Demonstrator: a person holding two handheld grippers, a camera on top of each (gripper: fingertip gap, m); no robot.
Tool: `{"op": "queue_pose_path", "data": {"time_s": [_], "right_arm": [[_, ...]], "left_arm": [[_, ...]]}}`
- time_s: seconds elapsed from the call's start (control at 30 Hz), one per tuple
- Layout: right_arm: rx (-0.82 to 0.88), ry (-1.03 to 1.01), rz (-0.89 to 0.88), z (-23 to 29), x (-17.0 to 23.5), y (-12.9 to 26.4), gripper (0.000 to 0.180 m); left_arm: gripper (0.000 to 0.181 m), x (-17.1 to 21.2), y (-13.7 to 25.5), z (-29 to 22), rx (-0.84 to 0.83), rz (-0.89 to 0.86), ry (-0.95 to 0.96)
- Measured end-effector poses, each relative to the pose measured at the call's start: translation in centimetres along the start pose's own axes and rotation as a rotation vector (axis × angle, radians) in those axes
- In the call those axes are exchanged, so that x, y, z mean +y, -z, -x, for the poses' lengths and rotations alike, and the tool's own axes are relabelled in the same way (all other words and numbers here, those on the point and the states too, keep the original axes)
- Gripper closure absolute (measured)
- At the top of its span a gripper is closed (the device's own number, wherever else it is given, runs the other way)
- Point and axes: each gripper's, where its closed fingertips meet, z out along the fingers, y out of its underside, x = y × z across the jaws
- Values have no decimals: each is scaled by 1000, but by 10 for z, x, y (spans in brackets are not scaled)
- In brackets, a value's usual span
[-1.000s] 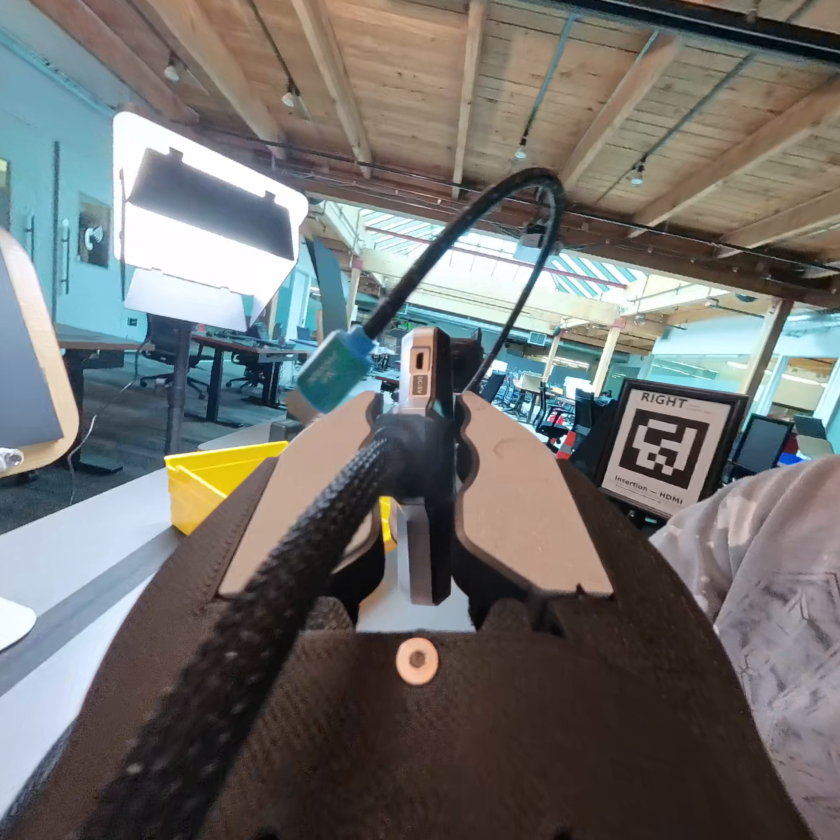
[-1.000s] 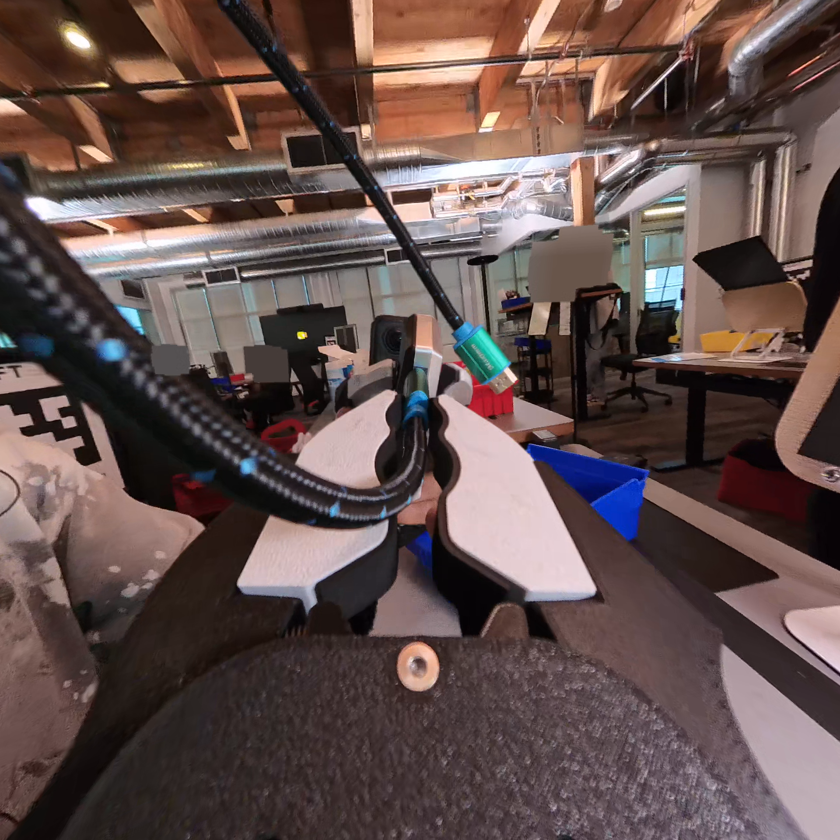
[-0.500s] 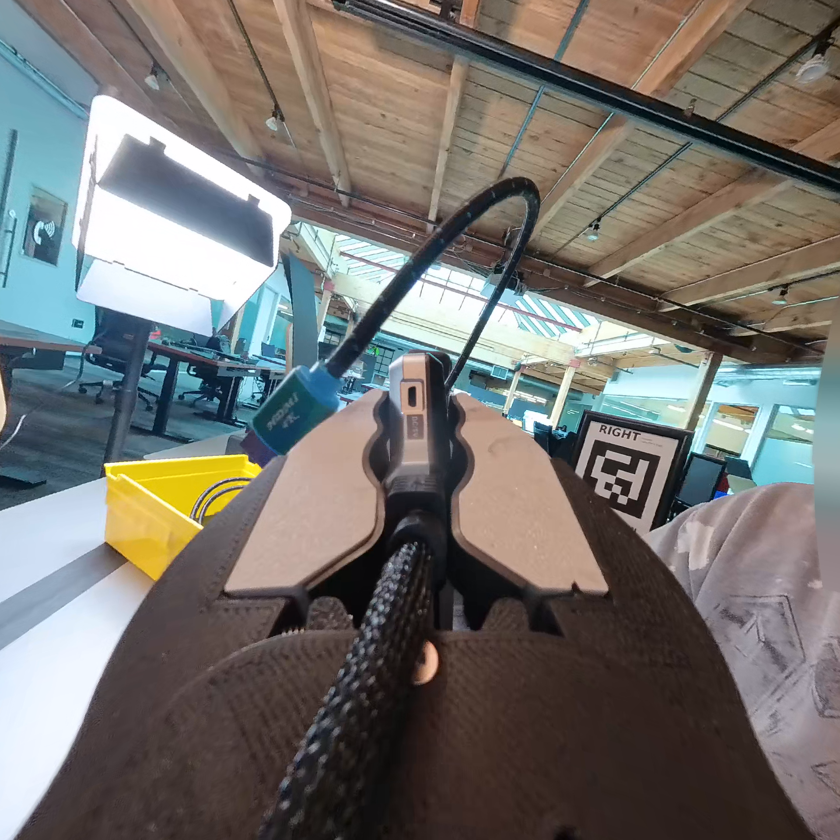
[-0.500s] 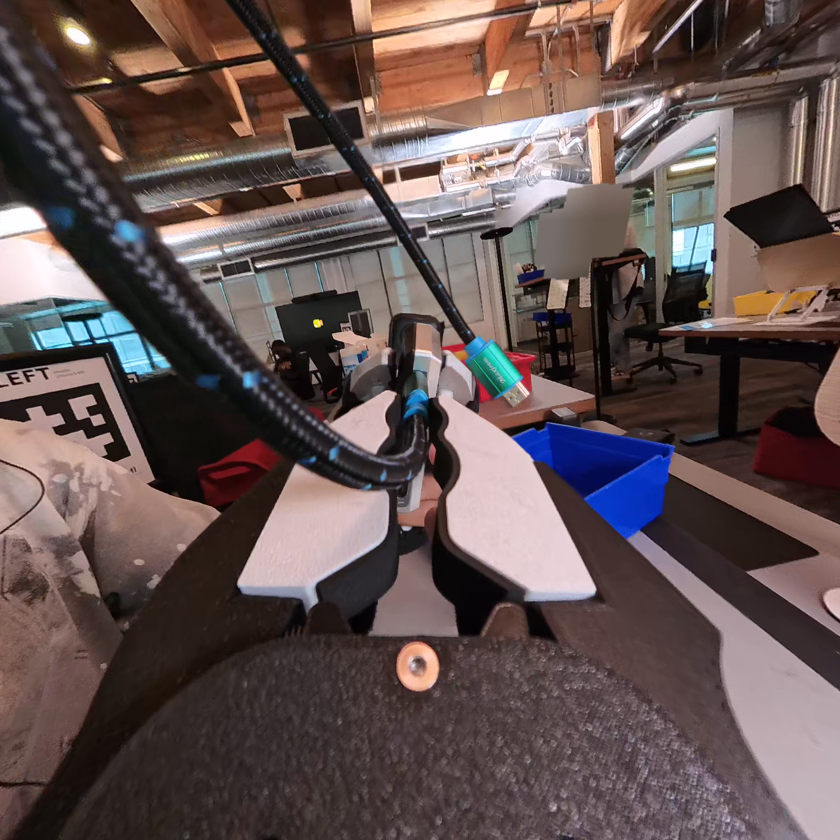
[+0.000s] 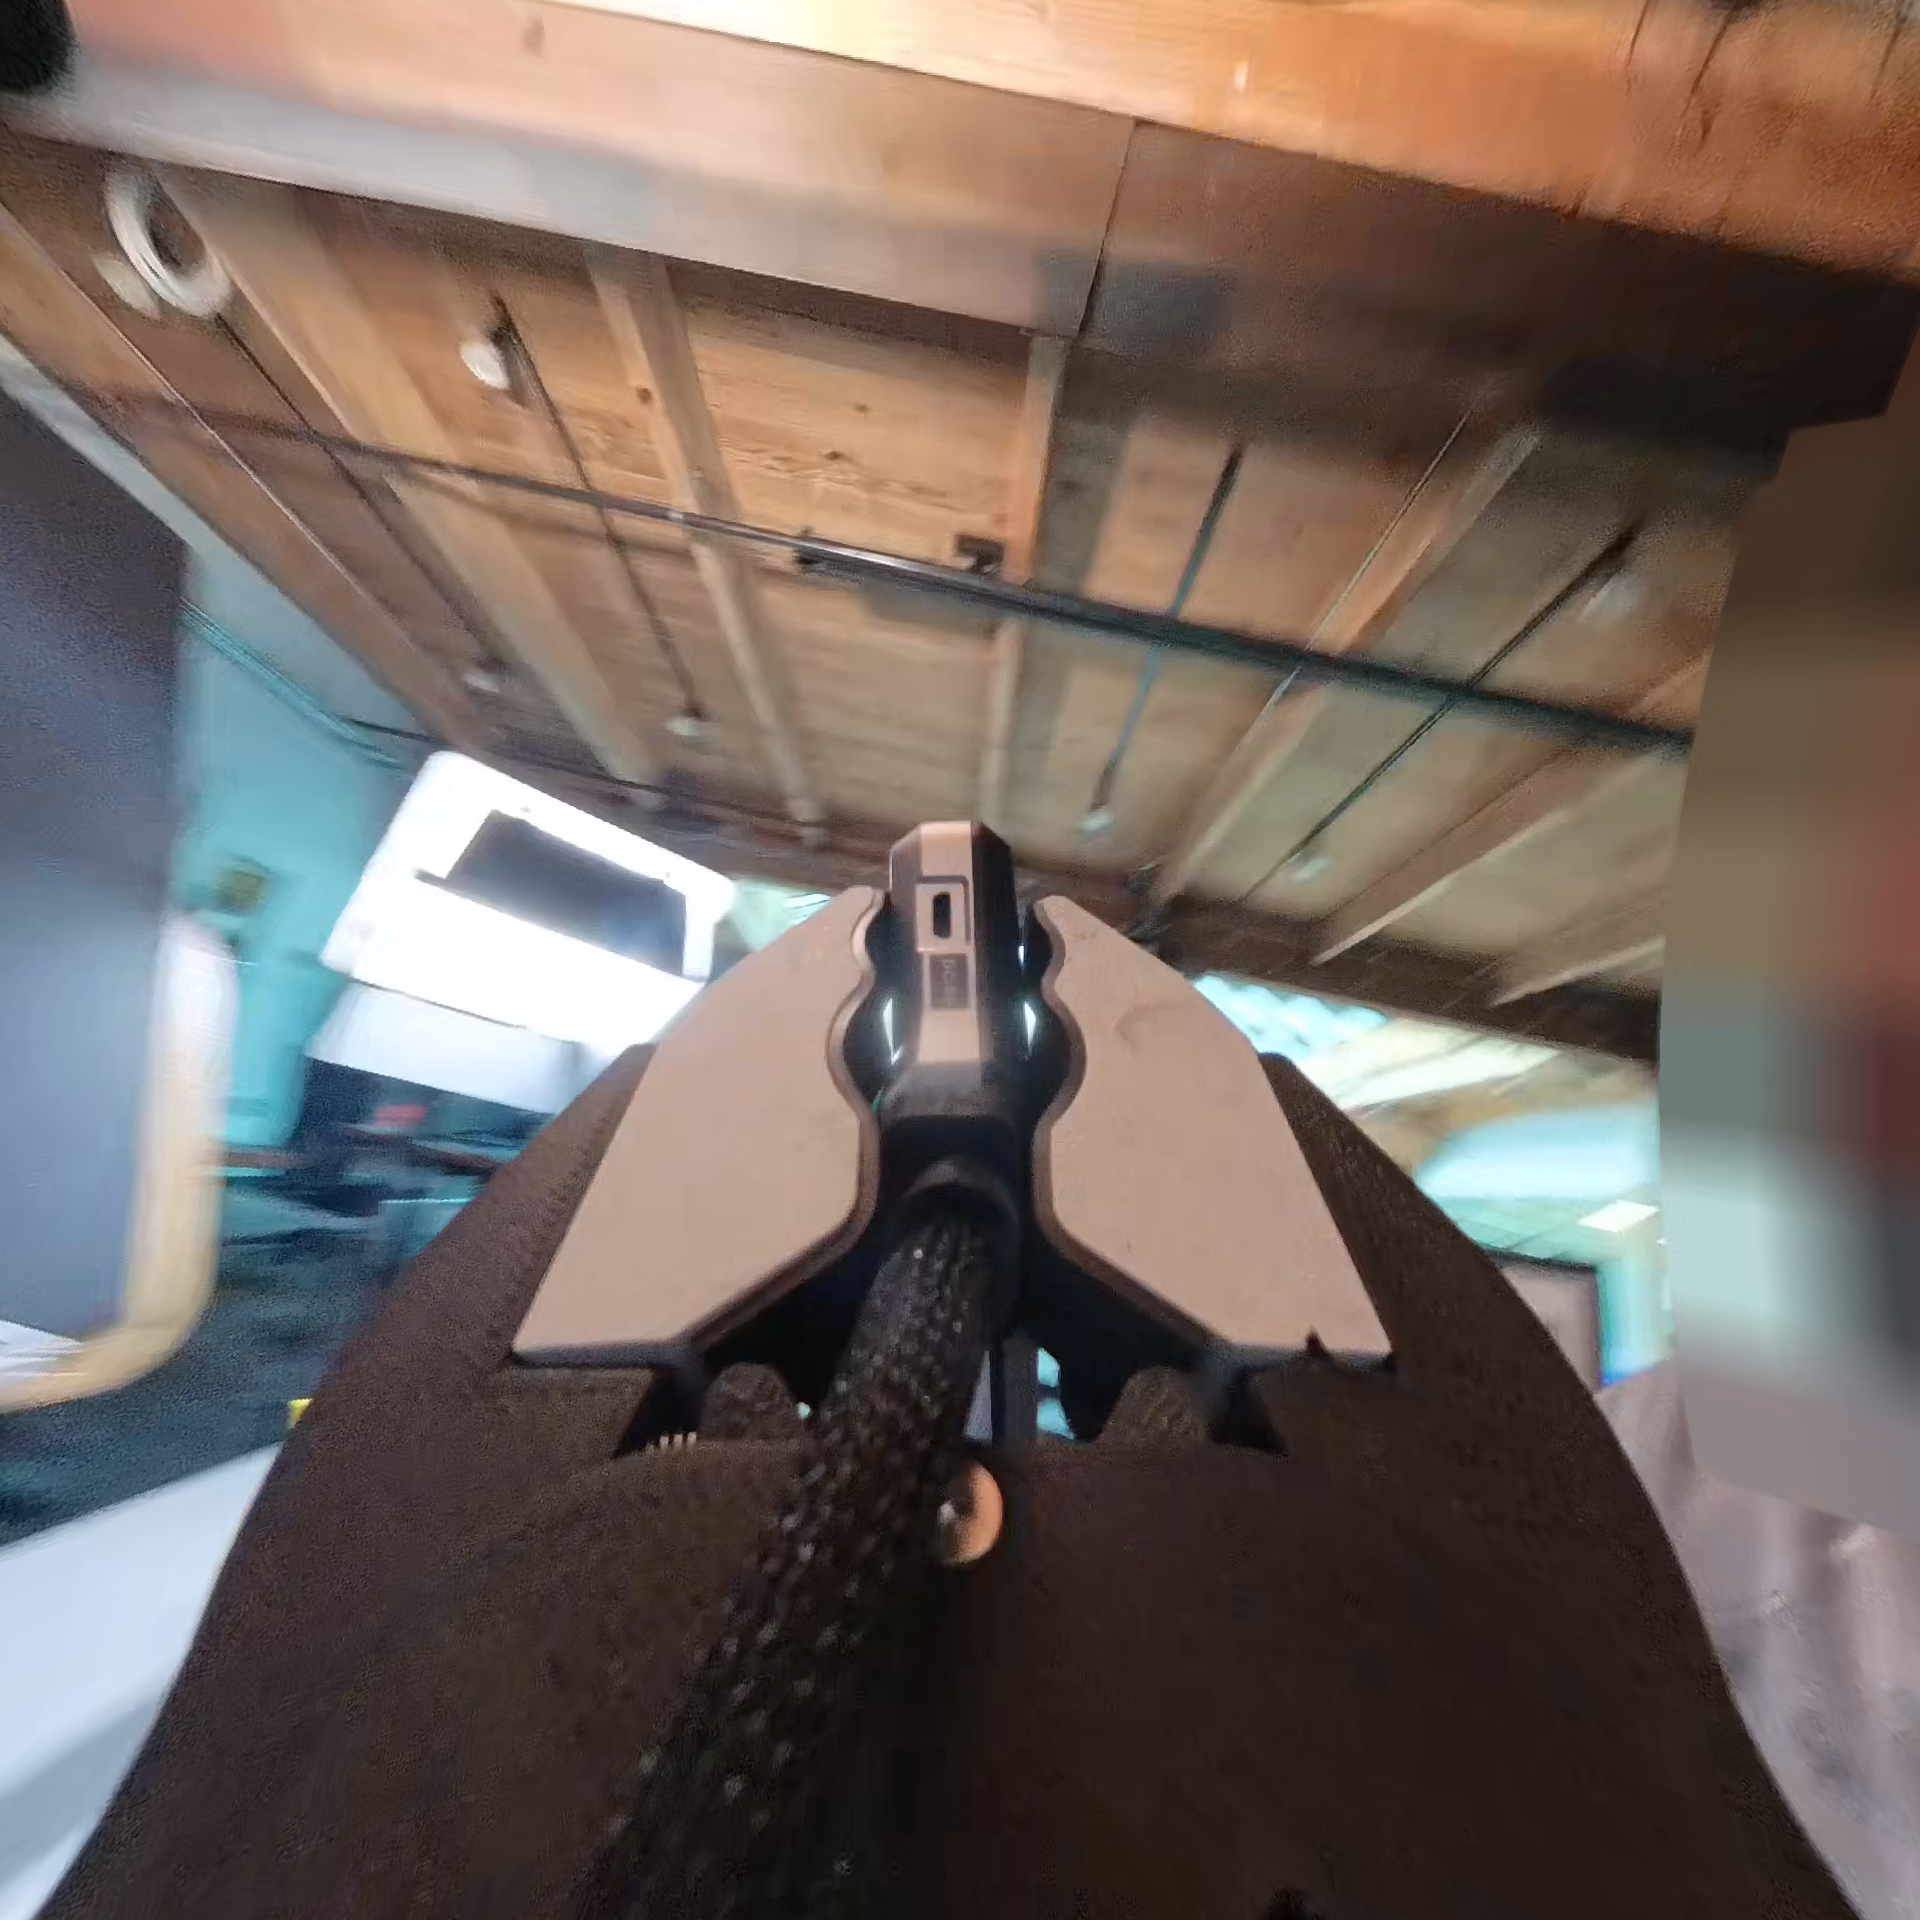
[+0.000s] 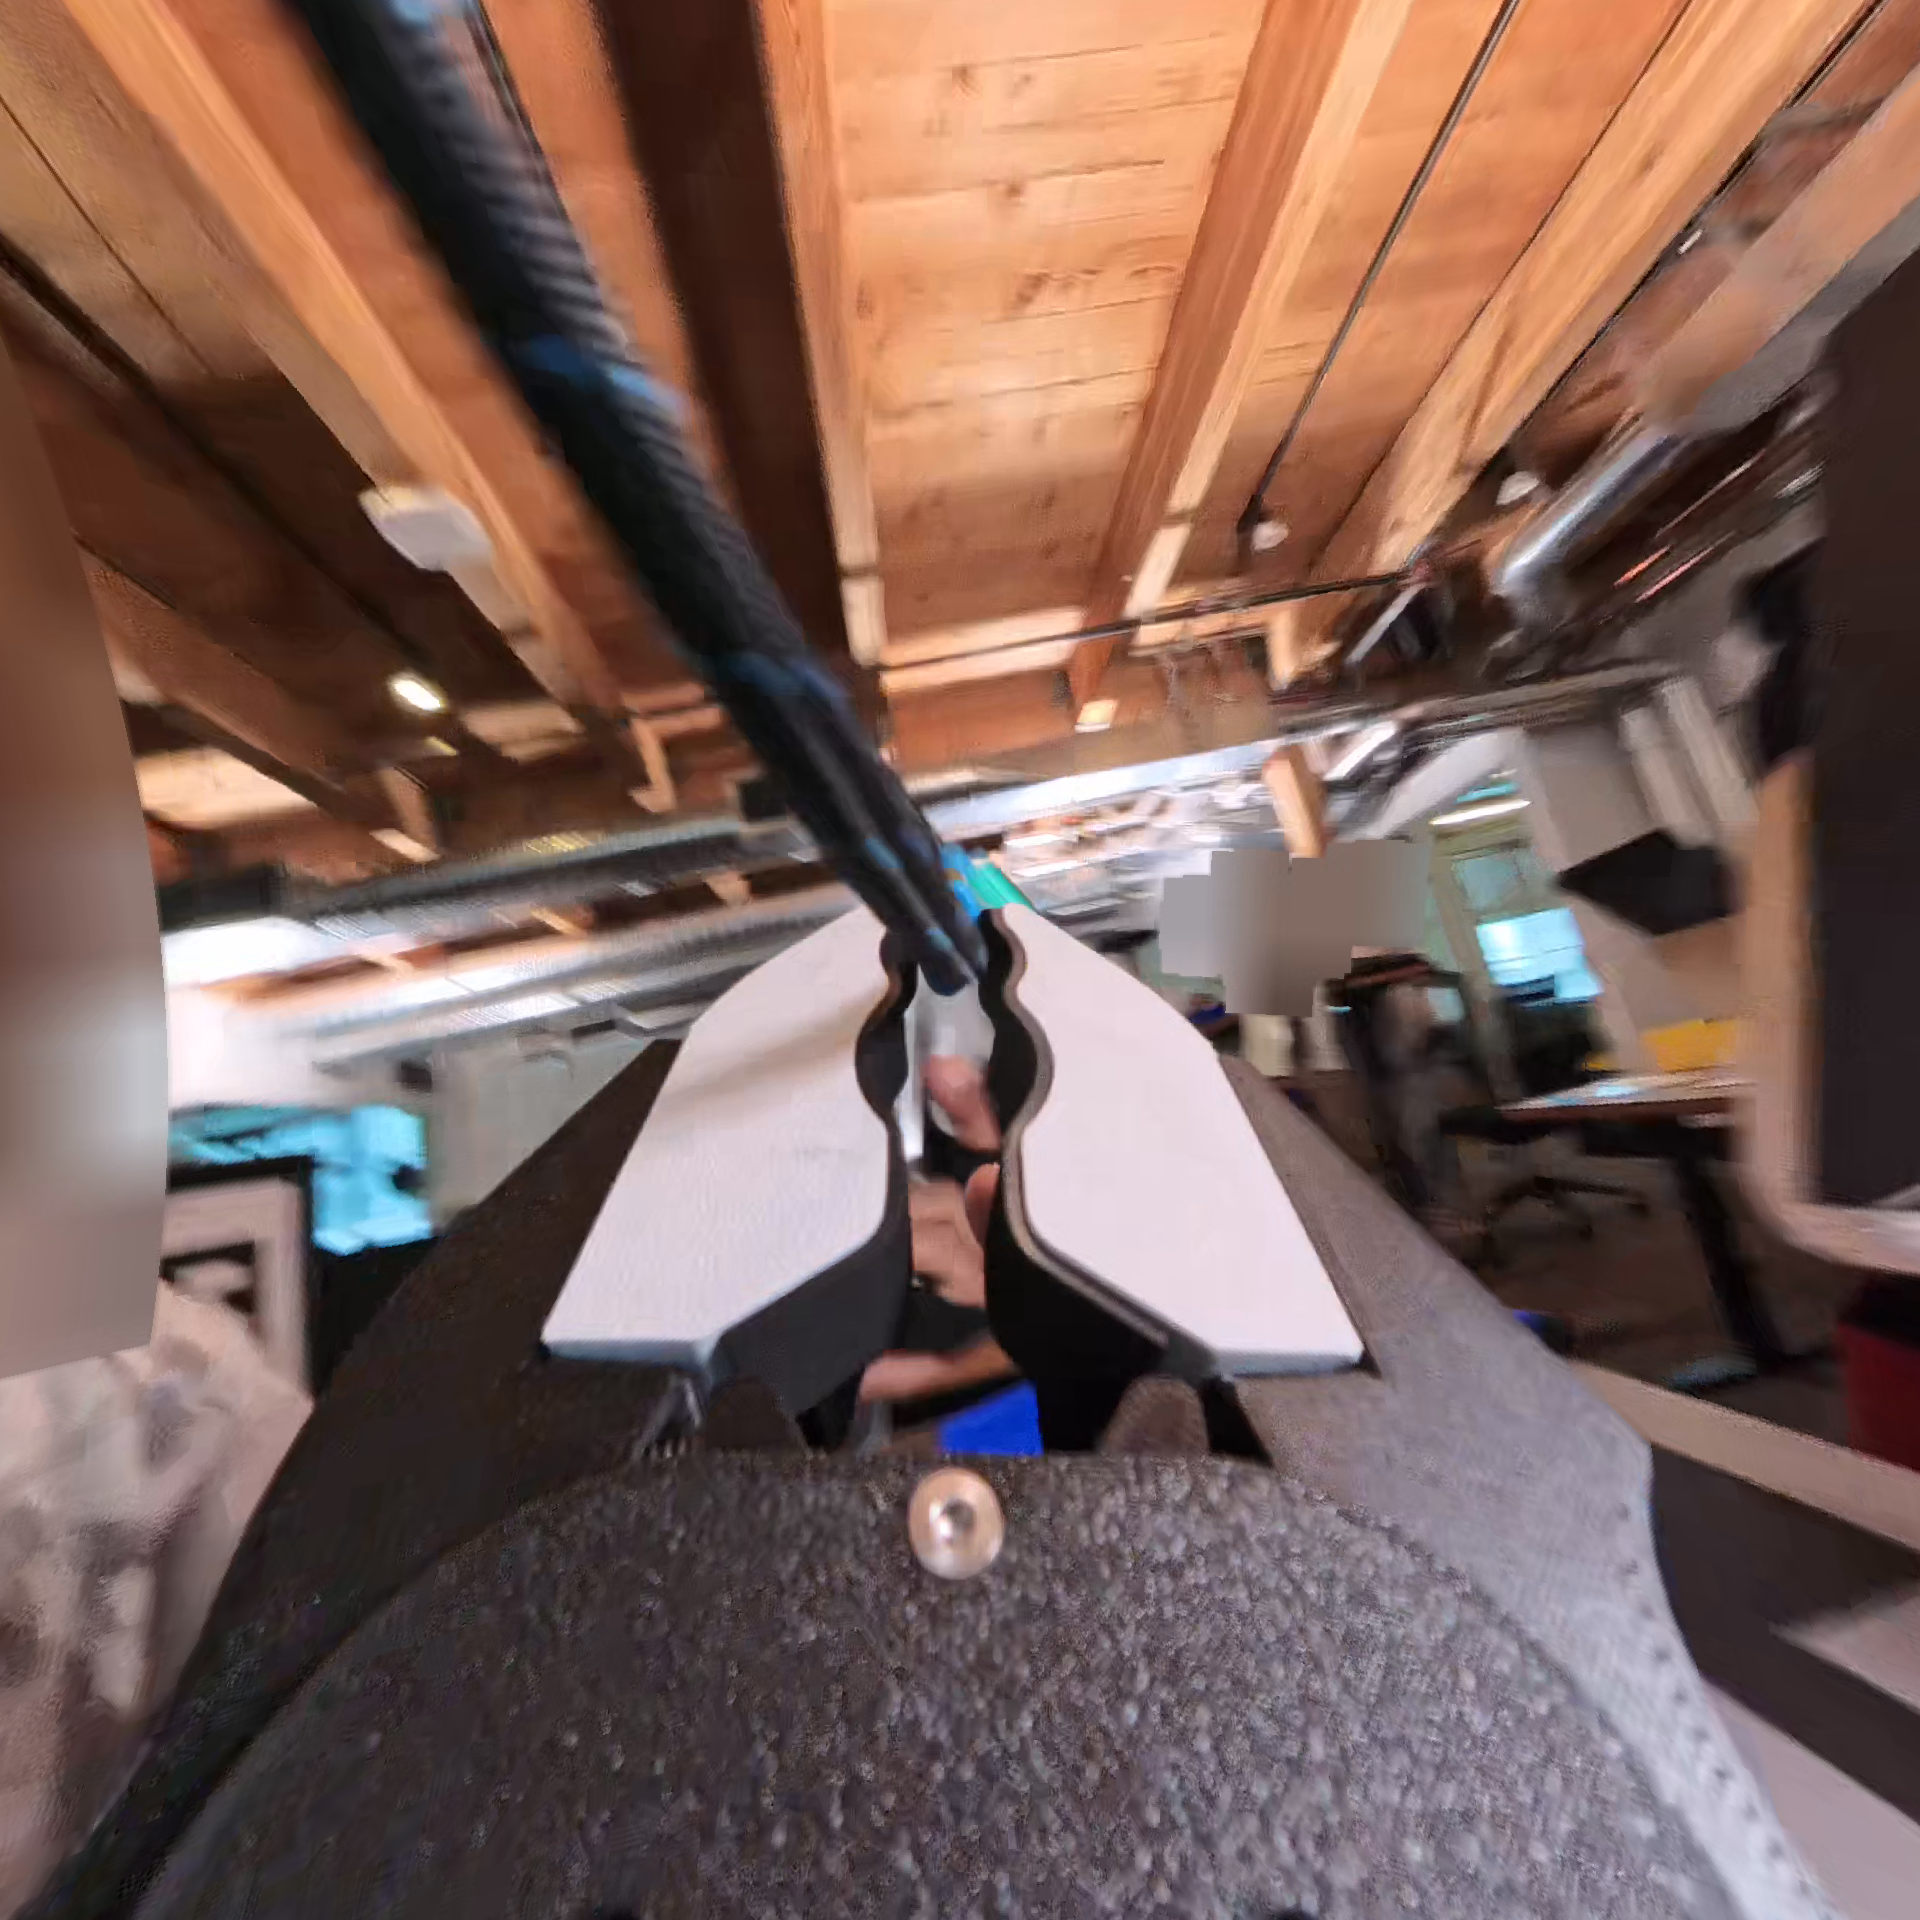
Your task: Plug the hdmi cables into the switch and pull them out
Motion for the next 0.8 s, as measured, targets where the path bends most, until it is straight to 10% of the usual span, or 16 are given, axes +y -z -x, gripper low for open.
{"op": "queue_pose_path", "data": {"time_s": [0.13,0.37,0.8], "right_arm": [[91,151,182,-10,-5,1,169],[421,182,462,-42,-34,49,169],[1039,-461,364,-104,18,245,168]], "left_arm": [[156,-2,0,-12,-84,258,-265],[155,-5,1,-1,-157,280,-181],[156,-17,-5,-29,-119,297,-231]]}}
